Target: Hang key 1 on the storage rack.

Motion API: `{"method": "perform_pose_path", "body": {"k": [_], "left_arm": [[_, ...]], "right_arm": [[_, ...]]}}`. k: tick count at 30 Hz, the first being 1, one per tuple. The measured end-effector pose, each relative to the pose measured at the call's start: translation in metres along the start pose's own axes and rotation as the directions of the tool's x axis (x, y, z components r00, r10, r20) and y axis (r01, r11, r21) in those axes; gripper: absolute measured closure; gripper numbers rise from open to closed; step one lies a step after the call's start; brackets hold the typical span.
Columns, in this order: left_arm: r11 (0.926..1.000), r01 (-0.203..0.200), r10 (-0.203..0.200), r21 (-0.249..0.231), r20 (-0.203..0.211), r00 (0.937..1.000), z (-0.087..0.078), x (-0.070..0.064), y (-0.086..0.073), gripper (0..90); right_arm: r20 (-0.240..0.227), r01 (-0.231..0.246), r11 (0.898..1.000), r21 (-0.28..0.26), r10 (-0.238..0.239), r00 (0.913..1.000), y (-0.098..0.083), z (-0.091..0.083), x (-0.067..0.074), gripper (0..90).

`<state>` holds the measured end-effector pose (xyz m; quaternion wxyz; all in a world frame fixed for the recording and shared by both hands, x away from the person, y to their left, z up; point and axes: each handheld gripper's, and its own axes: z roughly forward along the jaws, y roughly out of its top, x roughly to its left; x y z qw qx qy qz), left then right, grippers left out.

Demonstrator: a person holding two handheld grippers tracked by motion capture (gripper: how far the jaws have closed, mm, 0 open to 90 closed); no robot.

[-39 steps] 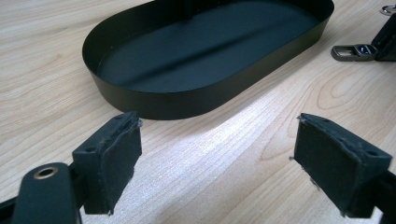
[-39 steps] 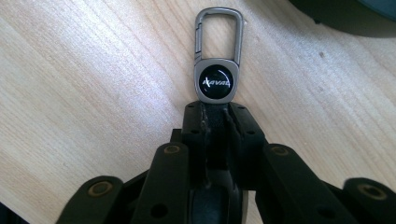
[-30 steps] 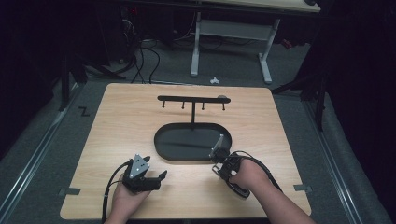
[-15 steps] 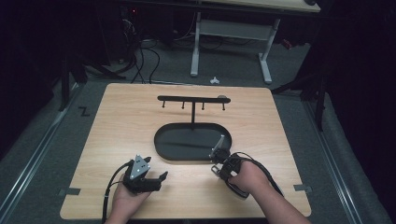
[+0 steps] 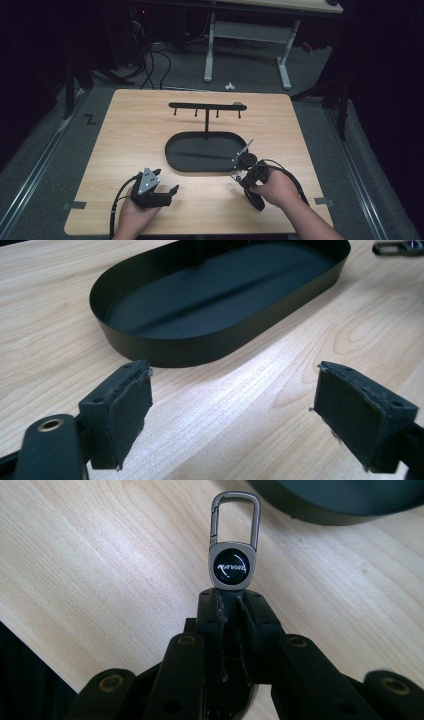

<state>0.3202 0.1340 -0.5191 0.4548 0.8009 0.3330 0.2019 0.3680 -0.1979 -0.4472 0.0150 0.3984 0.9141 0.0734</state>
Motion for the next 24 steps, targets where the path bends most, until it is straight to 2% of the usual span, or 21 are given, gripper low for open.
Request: {"method": "perform_pose_path", "body": {"k": [1,3,4,5,6,7,10,18,24], "left_arm": [[1.0,-0.001,0.001,-0.003,0.0,1.0,0.0,-0.001,0.0,15.8],[1.0,0.0,0.0,-0.005,0.005,1.0,-0.002,-0.001,0.0,15.9],[0.9999,0.005,-0.005,-0.016,0.01,0.9999,-0.002,-0.001,0.0,15.8],[0.9998,0.006,-0.006,-0.021,0.011,0.9999,-0.002,-0.001,0.0,15.9],[0.9998,0.006,-0.006,-0.021,0.011,0.9999,-0.002,-0.001,0.0,15.9],[0.9996,0.007,-0.006,-0.027,0.016,0.9999,-0.002,-0.001,0.0,15.9],[0.9998,-0.002,0.003,-0.019,0.019,0.9998,0.0,0.0,0.0,15.8],[0.9997,-0.003,0.004,-0.025,0.02,0.9998,-0.001,0.0,0.002,15.8],[0.9997,-0.008,0.009,-0.024,0.025,0.9996,0.0,-0.003,0.002,15.8]], "right_arm": [[0.0,-0.017,1.0,-0.002,0.017,0.9998,-0.001,-0.003,0.0,80.4],[0.002,-0.011,1.0,-0.012,0.011,0.9999,-0.002,-0.005,-0.002,80.4],[-0.004,-0.055,0.998,-0.015,0.055,0.9985,-0.004,-0.012,-0.001,80.4],[-0.006,-0.056,0.998,-0.019,0.056,0.9984,-0.004,-0.014,-0.001,80.4],[-0.007,-0.055,0.998,-0.025,0.055,0.9985,-0.005,-0.017,-0.002,80.4],[-0.005,-0.027,0.999,-0.037,0.027,0.9996,-0.004,-0.018,-0.003,80.5],[0.003,-0.02,0.999,-0.042,0.021,0.9998,-0.004,-0.022,-0.003,80.5],[0.012,-0.03,0.996,-0.08,0.031,0.9994,-0.003,-0.035,-0.006,80.5],[0.032,-0.029,0.991,-0.127,0.034,0.9989,-0.002,-0.053,-0.007,80.6]]}}
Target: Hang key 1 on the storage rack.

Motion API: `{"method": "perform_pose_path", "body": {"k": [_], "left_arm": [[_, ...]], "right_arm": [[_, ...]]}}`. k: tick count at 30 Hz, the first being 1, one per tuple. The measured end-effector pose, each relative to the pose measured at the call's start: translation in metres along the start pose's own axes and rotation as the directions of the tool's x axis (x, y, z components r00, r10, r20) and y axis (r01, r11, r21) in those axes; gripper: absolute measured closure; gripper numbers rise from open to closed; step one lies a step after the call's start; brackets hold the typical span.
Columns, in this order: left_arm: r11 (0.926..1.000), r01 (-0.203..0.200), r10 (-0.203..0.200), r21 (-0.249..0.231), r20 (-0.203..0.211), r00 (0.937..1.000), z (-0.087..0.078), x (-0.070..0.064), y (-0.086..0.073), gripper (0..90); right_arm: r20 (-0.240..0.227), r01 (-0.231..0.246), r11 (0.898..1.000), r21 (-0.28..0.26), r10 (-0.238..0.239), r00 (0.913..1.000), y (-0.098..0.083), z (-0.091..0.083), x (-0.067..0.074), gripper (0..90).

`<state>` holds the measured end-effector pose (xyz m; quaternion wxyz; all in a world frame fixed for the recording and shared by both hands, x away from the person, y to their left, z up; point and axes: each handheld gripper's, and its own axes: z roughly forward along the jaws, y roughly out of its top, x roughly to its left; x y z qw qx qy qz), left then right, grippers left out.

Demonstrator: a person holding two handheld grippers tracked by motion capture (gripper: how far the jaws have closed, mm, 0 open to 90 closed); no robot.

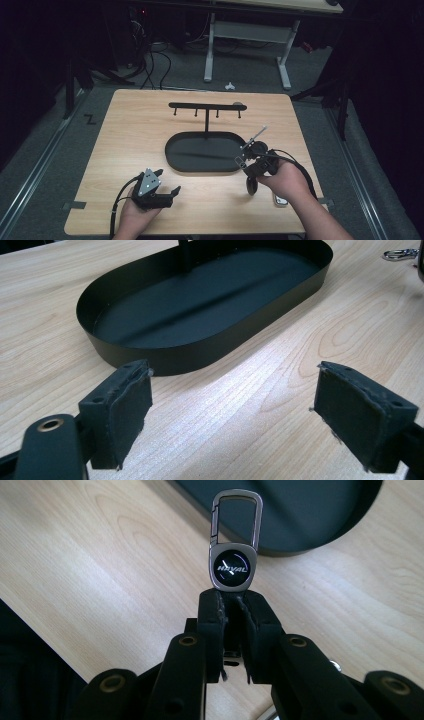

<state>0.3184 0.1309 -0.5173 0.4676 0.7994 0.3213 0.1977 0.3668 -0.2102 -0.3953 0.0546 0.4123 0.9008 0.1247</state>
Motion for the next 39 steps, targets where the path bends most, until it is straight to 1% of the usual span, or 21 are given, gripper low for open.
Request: {"method": "perform_pose_path", "body": {"k": [6,7,8,9,10,12,14,16,18,19,21,23,24,26,30,32,33,34,35,38,39], "left_arm": [[1.0,-0.001,0.001,0.0,-0.001,1.0,0.0,0.001,0.0,15.8],[1.0,0.0,0.0,-0.001,-0.001,1.0,0.0,0.001,0.0,15.8],[1.0,0.001,-0.001,-0.002,-0.003,1.0,0.0,0.001,0.0,15.8],[1.0,0.003,-0.003,-0.004,-0.002,1.0,-0.001,0.001,-0.001,15.8],[1.0,0.004,-0.004,-0.005,-0.001,1.0,-0.001,0.001,-0.001,15.8],[1.0,-0.001,0.001,0.001,0.0,1.0,-0.003,0.001,-0.002,15.8],[1.0,0.004,-0.004,-0.004,-0.004,1.0,-0.004,0.002,-0.003,15.8],[0.9999,0.009,-0.009,-0.006,-0.007,0.9999,-0.006,0.003,-0.003,15.8],[0.9999,0.013,-0.013,-0.008,-0.011,0.9999,-0.008,0.004,-0.004,15.8],[0.9999,0.015,-0.015,-0.007,-0.016,0.9998,-0.011,0.005,-0.006,15.8],[0.9998,0.018,-0.018,-0.007,-0.017,0.9997,-0.011,0.005,-0.006,15.8],[0.9997,0.022,-0.022,-0.01,-0.021,0.9995,-0.014,0.006,-0.007,15.8],[0.9997,0.021,-0.021,-0.008,-0.021,0.9996,-0.014,0.006,-0.008,15.8],[0.9997,0.022,-0.022,-0.007,-0.021,0.9995,-0.015,0.006,-0.008,15.8],[0.9995,0.028,-0.029,-0.012,-0.021,0.9994,-0.015,0.008,-0.008,15.8],[0.9996,0.026,-0.027,-0.014,-0.02,0.9994,-0.015,0.007,-0.009,15.8],[0.9997,0.024,-0.024,-0.009,-0.017,0.9996,-0.014,0.007,-0.009,15.8],[0.9997,0.023,-0.023,-0.005,-0.016,0.9996,-0.014,0.007,-0.008,15.7],[0.9997,0.022,-0.022,-0.006,-0.015,0.9996,-0.014,0.007,-0.008,15.7],[0.9998,0.019,-0.019,-0.007,-0.012,0.9997,-0.013,0.006,-0.008,15.6],[0.9999,0.016,-0.016,-0.005,-0.01,0.9998,-0.013,0.006,-0.008,15.6]], "right_arm": [[0.016,-0.022,0.999,-0.027,0.022,0.9996,0.007,-0.014,-0.006,80.5],[0.018,-0.016,0.999,-0.031,0.016,0.9997,0.008,-0.016,-0.007,80.5],[0.016,-0.029,0.999,-0.034,0.03,0.9994,0.009,-0.017,-0.006,80.5],[0.018,-0.017,0.999,-0.041,0.017,0.9997,0.01,-0.019,-0.008,80.5],[0.02,-0.04,0.998,-0.04,0.041,0.999,0.011,-0.02,-0.007,80.5],[0.023,-0.015,0.999,-0.051,0.016,0.9996,0.014,-0.022,-0.01,80.6],[0.021,-0.024,0.998,-0.054,0.026,0.9994,0.017,-0.024,-0.01,80.5],[0.026,-0.011,0.998,-0.057,0.012,0.9996,0.021,-0.024,-0.01,80.5],[0.023,-0.017,0.998,-0.058,0.018,0.9996,0.022,-0.025,-0.009,80.5],[0.024,-0.006,0.998,-0.068,0.008,0.9997,0.026,-0.026,-0.009,80.5],[0.022,-0.007,0.998,-0.064,0.008,0.9997,0.028,-0.026,-0.008,80.5],[0.029,-0.001,0.998,-0.064,0.003,0.9996,0.034,-0.026,-0.008,80.5],[0.03,0.01,0.997,-0.07,-0.008,0.9995,0.036,-0.026,-0.009,80.5],[0.026,0.0,0.998,-0.07,0.002,0.9996,0.038,-0.026,-0.008,80.6],[0.031,0.012,0.997,-0.083,-0.009,0.9995,0.047,-0.026,-0.009,80.5],[0.033,0.005,0.996,-0.088,-0.003,0.9994,0.051,-0.027,-0.009,80.5],[0.031,0.012,0.996,-0.093,-0.01,0.9995,0.053,-0.027,-0.009,80.5],[0.026,0.003,0.996,-0.093,-0.001,0.9997,0.056,-0.027,-0.008,80.5],[0.029,0.011,0.995,-0.095,-0.009,0.9995,0.058,-0.027,-0.008,80.5],[0.029,0.002,0.995,-0.1,0.001,0.9996,0.065,-0.028,-0.007,80.5],[0.031,0.008,0.994,-0.104,-0.005,0.9995,0.068,-0.029,-0.008,80.5]]}}
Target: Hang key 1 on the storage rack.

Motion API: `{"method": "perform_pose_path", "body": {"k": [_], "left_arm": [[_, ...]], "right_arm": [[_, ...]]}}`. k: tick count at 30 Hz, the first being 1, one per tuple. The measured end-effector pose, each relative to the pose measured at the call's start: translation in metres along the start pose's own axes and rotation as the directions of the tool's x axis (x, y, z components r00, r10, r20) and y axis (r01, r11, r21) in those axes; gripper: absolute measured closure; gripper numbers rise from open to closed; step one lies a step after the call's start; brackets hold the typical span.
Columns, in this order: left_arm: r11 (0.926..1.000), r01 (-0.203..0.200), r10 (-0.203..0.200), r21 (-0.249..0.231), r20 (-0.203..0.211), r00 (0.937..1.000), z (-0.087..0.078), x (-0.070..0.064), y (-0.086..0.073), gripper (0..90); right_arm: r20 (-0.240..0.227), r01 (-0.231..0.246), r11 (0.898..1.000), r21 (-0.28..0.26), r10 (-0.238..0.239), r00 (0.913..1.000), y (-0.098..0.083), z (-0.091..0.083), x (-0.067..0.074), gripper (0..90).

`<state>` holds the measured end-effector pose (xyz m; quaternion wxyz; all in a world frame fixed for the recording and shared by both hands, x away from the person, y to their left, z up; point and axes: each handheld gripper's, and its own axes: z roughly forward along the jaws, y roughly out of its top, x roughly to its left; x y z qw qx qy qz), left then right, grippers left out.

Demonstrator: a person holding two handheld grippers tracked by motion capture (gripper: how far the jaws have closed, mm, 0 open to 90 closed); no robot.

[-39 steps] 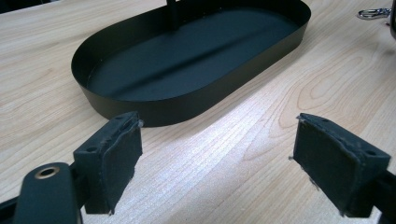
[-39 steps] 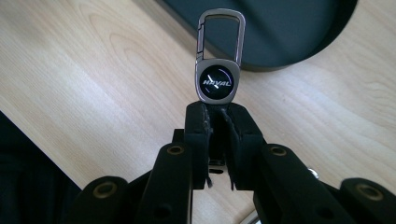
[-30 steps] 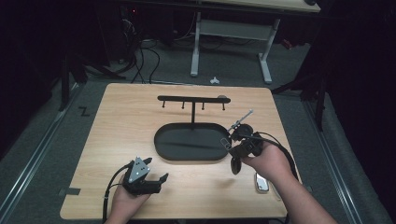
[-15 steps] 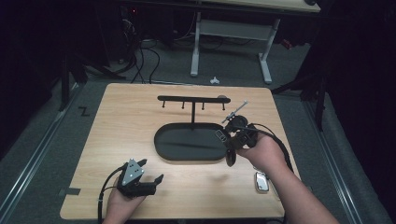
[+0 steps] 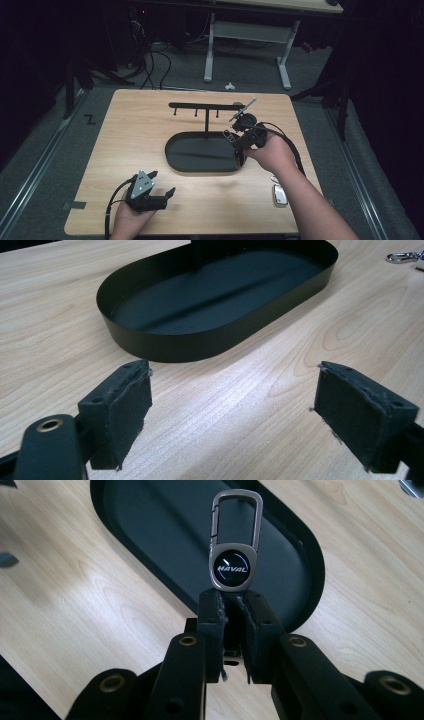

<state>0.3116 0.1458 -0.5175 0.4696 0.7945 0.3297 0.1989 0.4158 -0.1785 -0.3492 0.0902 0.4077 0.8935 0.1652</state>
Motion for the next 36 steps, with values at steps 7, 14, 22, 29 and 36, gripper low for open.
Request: {"method": "perform_pose_path", "body": {"k": [7,14,22,29,36], "left_arm": [[1.0,0.0,0.0,0.001,0.003,1.0,0.0,0.0,0.0,15.6],[1.0,-0.002,0.002,0.001,0.005,1.0,0.001,0.001,0.0,15.7],[1.0,-0.004,0.004,0.004,0.012,0.9999,0.001,0.0,0.0,15.6],[1.0,-0.004,0.004,0.003,0.011,0.9999,0.001,0.0,0.0,15.7],[1.0,-0.003,0.003,0.002,0.013,0.9999,0.0,0.0,0.0,15.7]], "right_arm": [[0.007,0.008,1.0,-0.002,-0.008,0.9999,0.015,0.0,0.001,80.5],[0.01,-0.012,1.0,-0.004,0.012,0.9999,0.027,-0.004,0.002,80.6],[0.03,0.0,1.0,-0.018,0.0,0.9996,0.039,-0.01,-0.004,80.5],[0.037,-0.011,1.0,-0.021,0.011,0.9993,0.048,-0.011,-0.005,80.6],[0.042,-0.017,1.0,-0.014,0.018,0.999,0.057,-0.003,-0.006,80.5]]}}
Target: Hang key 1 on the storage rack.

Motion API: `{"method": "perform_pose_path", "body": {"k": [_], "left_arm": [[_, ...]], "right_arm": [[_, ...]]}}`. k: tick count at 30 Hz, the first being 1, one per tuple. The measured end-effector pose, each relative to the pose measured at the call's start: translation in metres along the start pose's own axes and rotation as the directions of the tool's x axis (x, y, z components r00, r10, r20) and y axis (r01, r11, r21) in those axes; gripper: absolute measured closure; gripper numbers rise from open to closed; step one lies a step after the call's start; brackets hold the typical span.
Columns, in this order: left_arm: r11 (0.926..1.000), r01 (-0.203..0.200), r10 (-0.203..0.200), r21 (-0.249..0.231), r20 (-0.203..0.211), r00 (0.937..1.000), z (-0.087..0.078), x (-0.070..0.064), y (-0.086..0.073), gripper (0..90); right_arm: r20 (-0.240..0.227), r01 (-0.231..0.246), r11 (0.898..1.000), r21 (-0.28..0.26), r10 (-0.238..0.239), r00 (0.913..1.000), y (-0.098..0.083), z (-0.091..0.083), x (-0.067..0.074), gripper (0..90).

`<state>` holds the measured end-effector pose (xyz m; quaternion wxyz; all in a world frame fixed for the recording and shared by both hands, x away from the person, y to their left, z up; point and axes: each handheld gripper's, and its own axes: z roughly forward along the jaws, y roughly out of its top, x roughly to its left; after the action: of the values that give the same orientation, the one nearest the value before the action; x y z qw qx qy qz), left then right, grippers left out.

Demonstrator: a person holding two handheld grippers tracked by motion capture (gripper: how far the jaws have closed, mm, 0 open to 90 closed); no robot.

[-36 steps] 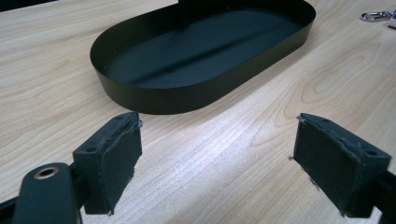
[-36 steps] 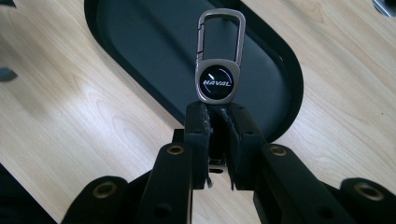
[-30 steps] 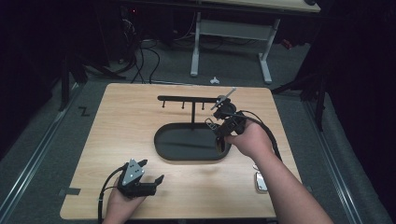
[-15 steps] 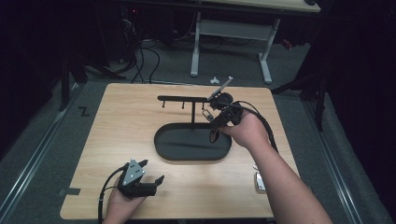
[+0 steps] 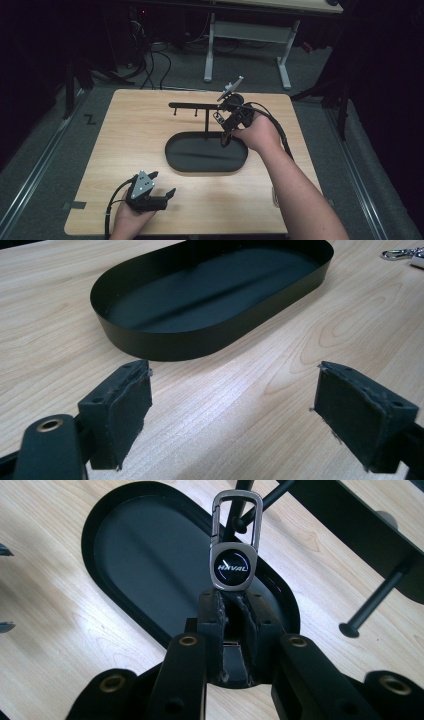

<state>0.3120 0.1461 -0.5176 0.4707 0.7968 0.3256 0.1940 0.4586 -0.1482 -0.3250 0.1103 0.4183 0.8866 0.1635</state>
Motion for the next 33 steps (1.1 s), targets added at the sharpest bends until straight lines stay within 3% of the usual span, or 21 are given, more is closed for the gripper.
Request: {"method": "perform_pose_path", "body": {"k": [5,7,9,11,17,24,25,27,33], "left_arm": [[1.0,0.002,-0.002,-0.002,-0.001,1.0,0.0,0.0,-0.001,15.6],[1.0,0.005,-0.005,-0.004,-0.001,1.0,-0.001,0.001,0.0,15.7],[1.0,0.007,-0.007,-0.006,-0.001,1.0,-0.001,0.001,0.0,15.6],[1.0,0.003,-0.003,-0.001,0.001,1.0,0.0,0.001,-0.001,15.6],[1.0,0.0,0.0,0.001,0.001,1.0,0.0,0.0,-0.001,15.7],[0.9999,0.003,-0.003,0.014,0.01,0.9999,0.0,0.001,-0.001,15.7],[0.9999,0.003,-0.003,0.014,0.01,0.9999,0.0,0.001,-0.001,15.7],[0.9999,0.003,-0.003,0.01,0.009,1.0,0.0,0.001,-0.001,15.7],[1.0,0.006,-0.006,0.005,0.007,1.0,0.0,0.002,-0.001,15.7]], "right_arm": [[0.006,0.008,1.0,0.007,-0.008,1.0,0.003,0.004,0.001,80.5],[0.028,0.008,1.0,0.013,-0.008,0.9996,0.004,0.007,0.001,80.5],[0.031,-0.012,1.0,0.019,0.011,0.9994,0.005,0.008,0.002,80.5],[0.037,0.003,1.0,0.02,-0.004,0.9993,0.005,0.012,0.0,80.4],[0.048,-0.021,0.999,0.03,0.02,0.9986,0.006,0.024,-0.001,80.3],[0.044,-0.037,0.999,0.031,0.036,0.9984,0.008,0.034,-0.002,79.3],[0.047,-0.023,0.999,0.027,0.022,0.9986,0.008,0.035,-0.003,78.0],[0.046,-0.04,0.999,0.015,0.039,0.9982,0.008,0.036,-0.002,75.0],[0.032,-0.034,0.999,0.007,0.034,0.9989,0.003,0.033,-0.001,71.3]]}}
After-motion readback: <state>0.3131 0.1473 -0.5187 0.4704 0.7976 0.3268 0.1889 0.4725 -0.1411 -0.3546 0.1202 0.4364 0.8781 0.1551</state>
